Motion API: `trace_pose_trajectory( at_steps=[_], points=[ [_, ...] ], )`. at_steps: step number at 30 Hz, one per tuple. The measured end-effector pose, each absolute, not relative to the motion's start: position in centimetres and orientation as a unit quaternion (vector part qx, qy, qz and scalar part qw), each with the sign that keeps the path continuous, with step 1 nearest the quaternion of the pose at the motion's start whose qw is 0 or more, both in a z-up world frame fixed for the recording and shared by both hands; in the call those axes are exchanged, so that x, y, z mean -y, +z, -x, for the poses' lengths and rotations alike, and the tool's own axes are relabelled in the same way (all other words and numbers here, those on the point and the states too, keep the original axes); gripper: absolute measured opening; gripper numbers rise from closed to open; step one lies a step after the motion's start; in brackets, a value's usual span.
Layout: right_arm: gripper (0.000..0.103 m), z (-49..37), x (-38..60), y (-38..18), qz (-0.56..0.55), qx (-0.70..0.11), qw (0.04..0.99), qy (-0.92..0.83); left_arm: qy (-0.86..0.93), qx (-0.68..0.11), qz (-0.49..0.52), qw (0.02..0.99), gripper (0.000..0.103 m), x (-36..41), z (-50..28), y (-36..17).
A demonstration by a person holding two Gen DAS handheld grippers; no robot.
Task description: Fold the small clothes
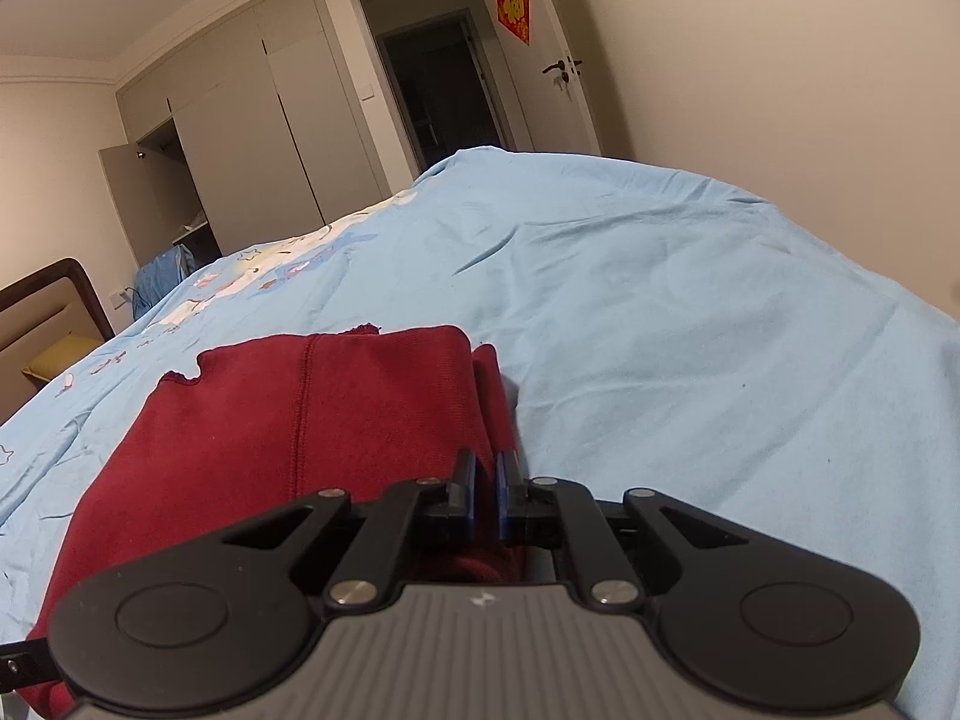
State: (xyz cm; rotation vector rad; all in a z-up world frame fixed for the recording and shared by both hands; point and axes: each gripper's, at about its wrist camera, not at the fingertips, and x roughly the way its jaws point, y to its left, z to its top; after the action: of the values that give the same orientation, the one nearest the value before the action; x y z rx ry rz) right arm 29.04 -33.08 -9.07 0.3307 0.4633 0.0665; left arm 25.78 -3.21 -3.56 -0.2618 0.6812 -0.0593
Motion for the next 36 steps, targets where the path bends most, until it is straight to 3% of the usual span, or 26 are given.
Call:
trace_pose_trajectory(
  at_steps=[2,5,10,12,17,22,25,31,36],
  points=[
    [0.01,-29.1,33.2,-9.2,-0.167,-0.229,0.958,0.033,-0.028,-0.333,0.128,0.934,0.102,3.2,-25.8,-3.6],
    [0.028,-28.9,33.9,-9.5,-0.191,-0.23,0.954,0.033,-0.029,-0.333,0.128,0.934,0.102,3.2,-25.8,-3.6],
    [0.044,-28.8,34.7,-10.1,-0.222,-0.226,0.947,0.051,-0.028,-0.332,0.127,0.934,0.102,3.2,-25.8,-3.6],
    [0.06,-28.7,34.5,-10.1,-0.22,-0.222,0.948,0.067,-0.028,-0.332,0.127,0.934,0.103,3.2,-25.7,-3.6],
    [0.073,-29.0,34.2,-9.9,-0.218,-0.22,0.947,0.083,-0.028,-0.332,0.127,0.934,0.102,3.2,-25.8,-3.6],
    [0.095,-29.9,33.3,-9.7,-0.208,-0.23,0.945,0.103,-0.024,-0.33,0.123,0.936,0.102,3.6,-25.6,-3.7],
    [0.094,-30.0,32.4,-9.9,-0.182,-0.228,0.952,0.094,-0.028,-0.332,0.124,0.935,0.102,3.5,-25.6,-3.7],
    [0.074,-29.3,32.6,-10.4,-0.184,-0.208,0.956,0.091,-0.049,-0.314,0.139,0.938,0.102,1.9,-25.4,-2.6],
    [0.051,-28.9,32.4,-10.6,-0.175,-0.2,0.96,0.091,-0.03,-0.29,0.159,0.943,0.102,-0.4,-26.3,-1.3]
  ],
)
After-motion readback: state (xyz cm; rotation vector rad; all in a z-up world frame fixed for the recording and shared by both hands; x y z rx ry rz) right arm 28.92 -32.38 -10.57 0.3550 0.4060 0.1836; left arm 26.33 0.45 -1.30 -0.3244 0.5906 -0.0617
